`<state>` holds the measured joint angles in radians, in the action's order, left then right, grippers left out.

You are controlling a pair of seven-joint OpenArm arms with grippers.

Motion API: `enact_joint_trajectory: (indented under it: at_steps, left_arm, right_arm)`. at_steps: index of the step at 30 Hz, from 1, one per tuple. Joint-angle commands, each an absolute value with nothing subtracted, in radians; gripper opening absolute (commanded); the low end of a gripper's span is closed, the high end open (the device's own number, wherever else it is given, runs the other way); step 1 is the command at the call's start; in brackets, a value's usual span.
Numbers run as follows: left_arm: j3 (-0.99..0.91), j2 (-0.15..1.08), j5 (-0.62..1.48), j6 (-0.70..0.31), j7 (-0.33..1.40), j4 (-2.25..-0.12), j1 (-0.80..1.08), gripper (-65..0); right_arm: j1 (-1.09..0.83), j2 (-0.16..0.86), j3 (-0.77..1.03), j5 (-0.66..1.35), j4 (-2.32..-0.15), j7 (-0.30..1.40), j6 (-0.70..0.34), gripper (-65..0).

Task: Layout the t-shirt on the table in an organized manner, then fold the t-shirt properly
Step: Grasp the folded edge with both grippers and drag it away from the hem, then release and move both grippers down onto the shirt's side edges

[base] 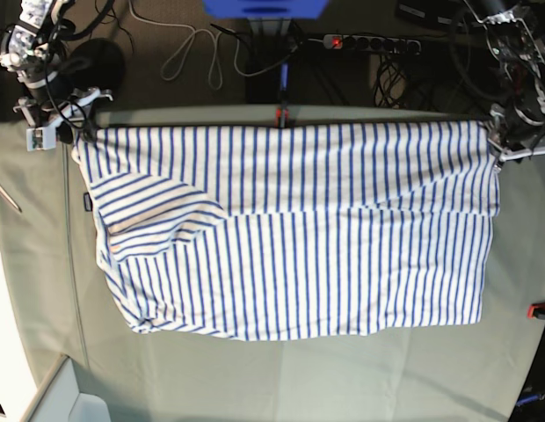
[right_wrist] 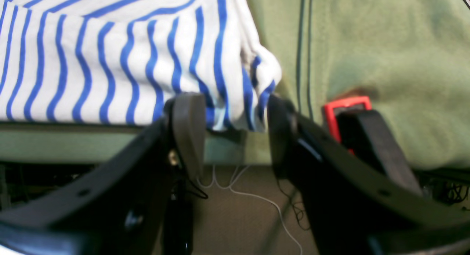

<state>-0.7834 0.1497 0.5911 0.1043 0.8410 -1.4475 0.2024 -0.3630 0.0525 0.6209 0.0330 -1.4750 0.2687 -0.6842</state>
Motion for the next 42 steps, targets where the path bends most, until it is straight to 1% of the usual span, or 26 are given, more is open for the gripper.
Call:
enact_joint_trajectory:
  at_steps: [1, 2, 3, 6, 11, 16, 19, 21, 23, 27, 31, 33, 37, 40, 42]
  left_arm:
    - [-0.785, 0.163, 0.596, 0.104, 0.831, -1.474, 0.197, -35.2]
    - [-0.785, 0.162, 0.596, 0.104, 0.831, -1.480, 0.200, -32.2]
    - [-0.786, 0.163, 0.596, 0.104, 0.831, -1.491, 0.202, -31.6]
    - [-0.796, 0.160, 0.604, 0.104, 0.831, -1.537, 0.206, -31.7]
    - [-0.808, 0.162, 0.605, 0.104, 0.819, -1.638, 0.216, -31.4]
    - [-0.814, 0.173, 0.596, 0.104, 0.819, -1.650, 0.094, -31.4]
    - [-0.806, 0.197, 0.596, 0.104, 0.819, -1.646, 0.016, -31.4]
    - [-0.791, 0.197, 0.596, 0.102, 0.819, -1.623, -0.038, -31.4]
    - [-0.769, 0.211, 0.596, 0.102, 0.819, -1.567, -0.105, -31.5]
    - [-0.723, 0.226, 0.596, 0.102, 0.805, -1.426, -0.216, -31.5]
    - [-0.639, 0.228, 0.596, 0.102, 0.661, -1.282, -0.288, -31.5]
    - [-0.575, 0.260, 0.595, 0.102, 0.575, -1.208, -0.311, -31.5]
    - [-0.397, 0.312, 0.596, 0.102, 0.398, -1.035, -0.363, -31.5]
    - [-0.323, 0.338, 0.596, 0.102, 0.315, -0.960, -0.371, -31.5]
    - [-0.295, 0.351, 0.596, 0.102, 0.277, -0.921, -0.372, -31.5]
  right_arm:
    - [-0.360, 0.062, 0.627, 0.054, -1.495, 0.248, -0.698, -36.3]
    - [-0.361, 0.062, 0.627, 0.074, -1.495, 0.248, -0.698, -36.3]
    - [-0.366, 0.062, 0.628, 0.097, -1.497, 0.248, -0.698, -36.3]
    - [-0.367, 0.065, 0.671, 0.139, -1.497, 0.248, -0.698, -36.2]
    - [-0.334, 0.065, 0.720, 0.139, -1.501, 0.248, -0.698, -35.9]
    - [-0.260, 0.065, 0.734, 0.136, -1.569, 0.257, -0.698, -35.9]
    - [-0.183, 0.065, 0.730, 0.133, -1.581, 0.259, -0.698, -35.9]
    - [-0.122, 0.067, 0.728, 0.099, -1.577, 0.259, -0.698, -35.9]
    - [-0.042, 0.064, 0.699, 0.018, -1.554, 0.259, -0.698, -35.9]
    - [0.085, 0.064, 0.628, -0.137, -1.455, 0.259, -0.698, -36.0]
    - [0.232, 0.064, 0.618, -0.231, -1.287, 0.259, -0.698, -36.0]
    - [0.308, 0.070, 0.619, -0.275, -1.179, 0.257, -0.698, -35.9]
    - [0.441, 0.110, 0.611, -0.292, -0.952, 0.248, -0.698, -35.9]
    - [0.518, 0.128, 0.611, -0.292, -0.822, 0.242, -0.698, -35.8]
    - [0.561, 0.148, 0.610, -0.292, -0.723, 0.189, -0.698, -35.8]
